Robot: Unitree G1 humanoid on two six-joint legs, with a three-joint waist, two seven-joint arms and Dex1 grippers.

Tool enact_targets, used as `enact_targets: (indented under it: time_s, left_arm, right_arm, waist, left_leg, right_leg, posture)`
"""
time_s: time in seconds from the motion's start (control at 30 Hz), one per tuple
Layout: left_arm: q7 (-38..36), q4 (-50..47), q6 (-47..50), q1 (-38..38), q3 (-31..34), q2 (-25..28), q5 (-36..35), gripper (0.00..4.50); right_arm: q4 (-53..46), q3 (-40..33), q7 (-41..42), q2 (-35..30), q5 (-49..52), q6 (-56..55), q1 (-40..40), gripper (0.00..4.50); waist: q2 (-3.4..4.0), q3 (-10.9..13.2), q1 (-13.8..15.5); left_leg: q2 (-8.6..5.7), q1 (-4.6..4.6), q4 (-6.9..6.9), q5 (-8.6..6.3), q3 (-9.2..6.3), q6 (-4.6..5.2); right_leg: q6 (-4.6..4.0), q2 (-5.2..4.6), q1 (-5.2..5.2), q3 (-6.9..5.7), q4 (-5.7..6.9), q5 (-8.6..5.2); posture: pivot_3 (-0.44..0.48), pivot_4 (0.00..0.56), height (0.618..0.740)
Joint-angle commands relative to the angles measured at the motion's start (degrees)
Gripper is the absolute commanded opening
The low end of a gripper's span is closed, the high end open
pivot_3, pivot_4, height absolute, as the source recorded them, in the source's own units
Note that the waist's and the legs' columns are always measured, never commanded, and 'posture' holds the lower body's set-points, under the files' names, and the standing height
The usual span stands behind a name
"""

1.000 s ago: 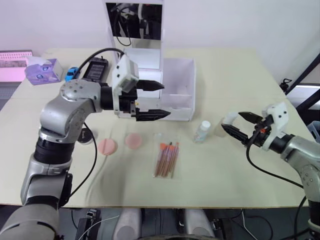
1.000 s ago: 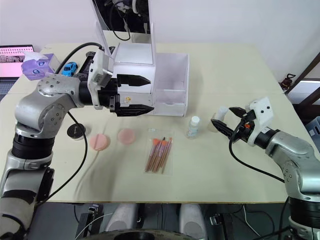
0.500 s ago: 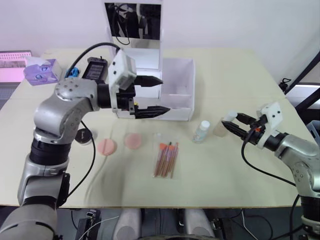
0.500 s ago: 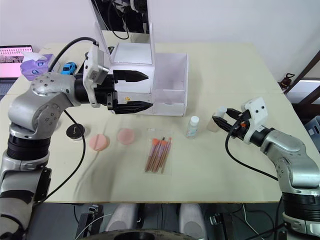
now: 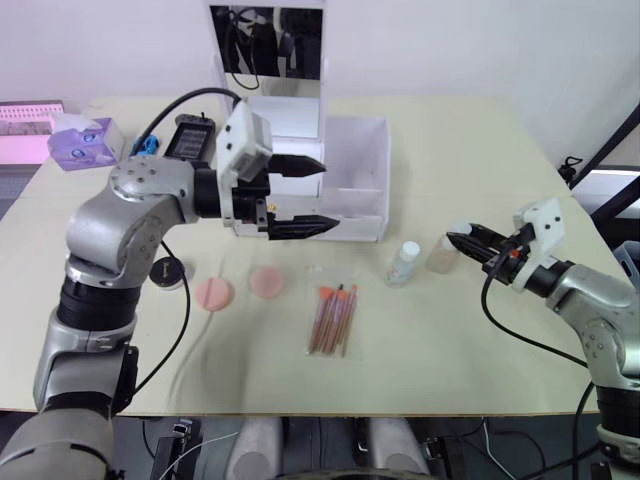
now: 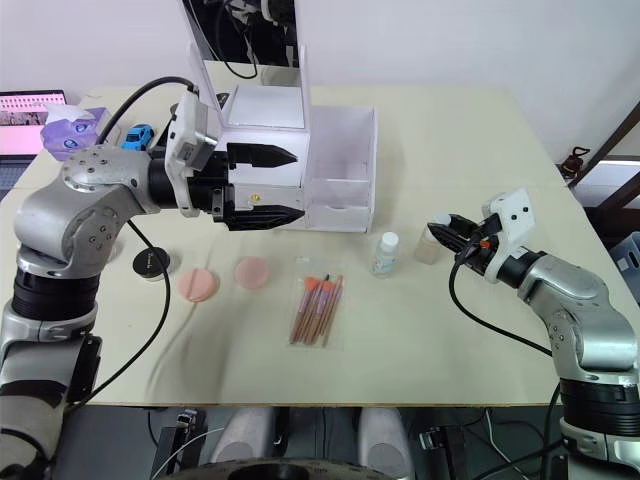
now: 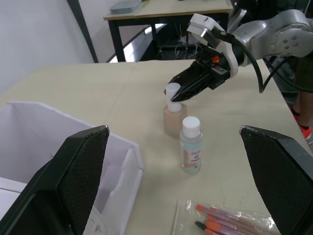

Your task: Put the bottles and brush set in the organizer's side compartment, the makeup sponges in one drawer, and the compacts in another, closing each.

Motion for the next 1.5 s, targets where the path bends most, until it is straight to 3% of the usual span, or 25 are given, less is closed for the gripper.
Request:
enact_targets:
  time_s: [0.03,0.27,0.5,0.8,1.17,1.5]
  left_arm:
    - [-0.27,-1.55,-0.26,-0.94,0.87,0.68,-0.83,4.5]
    - [-0.54,0.69,-3.24,-0.15,2.05,3.66,1.84,4.5]
    - [2.04,-1.09,-3.67,4.39,5.5,6.88,2.23,4.5]
    - [8.06,-8.1,-1.09,11.93,10.84,8.46,0.11,4.5]
    - [11.64,-13.24,1.31,16.27,13.1,10.4,-2.08,4.5]
    - [10.68,-11.22,0.38,13.56,9.56,9.85,-1.21,4.5]
  right_arm:
    - [-1.6,-0.54,-0.26,-0.32,0.41,0.43,-1.21,0.91]
    - [-6.42,-3.16,0.67,-2.71,7.8,6.39,-9.94,0.91]
    - [-5.13,5.26,1.83,-3.05,8.18,10.77,-28.94,0.91]
    - [16.38,18.8,7.1,6.48,-2.15,2.91,-45.65,0.91]
    - [32.96,21.51,12.3,11.18,-10.49,-8.5,-45.61,0.91]
    - [37.85,22.55,12.83,11.75,-15.54,-11.98,-42.74,0.91]
  waist:
    - [0.0,0.0,0.0]
    - [0.07,0.04,-0.46]
    - [0.07,0.06,-1.67]
    - [0.04,0.07,-1.12]
    - [0.05,0.07,-1.41]
    - [0.05,0.08,-1.42]
  left_leg:
    - [0.0,0.0,0.0,0.0,0.0,0.0]
    - [0.0,0.01,0.0,0.0,0.03,0.0]
    - [0.01,0.02,-0.08,0.0,0.02,0.0]
    - [0.06,-0.05,-0.12,0.0,0.01,0.0]
    - [0.06,-0.17,-0.14,0.0,0.01,-0.01]
    - [0.06,-0.11,-0.13,0.01,0.01,-0.03]
  right_leg:
    - [0.0,0.0,0.0,0.0,0.0,0.0]
    - [-0.01,0.01,-0.03,0.05,0.02,0.01]
    - [0.0,0.03,-0.1,0.09,0.03,0.01]
    - [0.18,0.11,-0.18,0.15,0.04,0.11]
    - [0.23,0.19,-0.3,0.23,0.05,0.13]
    - [0.2,0.22,-0.27,0.3,0.1,0.15]
  posture:
    - [0.0,0.15,0.74]
    - [0.0,0.15,0.74]
    - [0.0,0.15,0.74]
    - [0.0,0.15,0.74]
    - [0.0,0.15,0.74]
    - [0.0,0.15,0.74]
